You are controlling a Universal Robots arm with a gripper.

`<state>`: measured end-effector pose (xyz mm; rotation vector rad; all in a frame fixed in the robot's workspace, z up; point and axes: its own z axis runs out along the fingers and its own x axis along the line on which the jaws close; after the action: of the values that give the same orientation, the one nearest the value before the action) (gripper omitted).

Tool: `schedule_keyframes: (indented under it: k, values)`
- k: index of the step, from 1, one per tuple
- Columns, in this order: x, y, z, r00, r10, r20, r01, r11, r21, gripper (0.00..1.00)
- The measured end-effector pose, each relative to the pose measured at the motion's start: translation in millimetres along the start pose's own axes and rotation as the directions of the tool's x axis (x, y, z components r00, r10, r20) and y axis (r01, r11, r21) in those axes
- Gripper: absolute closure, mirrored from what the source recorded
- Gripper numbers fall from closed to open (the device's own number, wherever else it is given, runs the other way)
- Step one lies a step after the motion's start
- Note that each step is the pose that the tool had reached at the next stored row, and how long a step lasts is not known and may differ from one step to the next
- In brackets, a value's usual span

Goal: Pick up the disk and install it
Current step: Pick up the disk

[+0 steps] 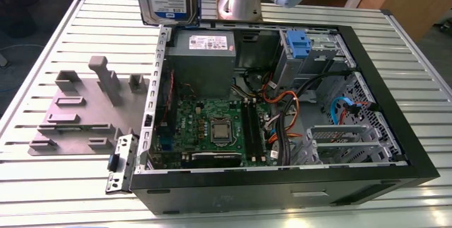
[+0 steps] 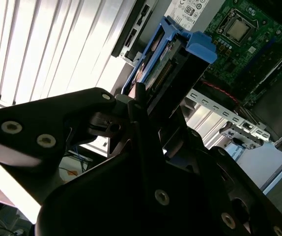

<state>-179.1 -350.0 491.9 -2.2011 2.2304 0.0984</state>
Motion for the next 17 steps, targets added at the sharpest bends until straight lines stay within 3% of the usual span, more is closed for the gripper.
schedule_keyframes:
  k: [8, 17]
  values:
    - [0.5, -1.1, 0.0, 1.0000, 0.000, 0.0000, 0.000, 1.0000, 0.0000, 0.65]
    - [8.2, -3.2, -0.3, 1.0000, 0.000, 0.0000, 0.000, 1.0000, 0.0000, 0.65]
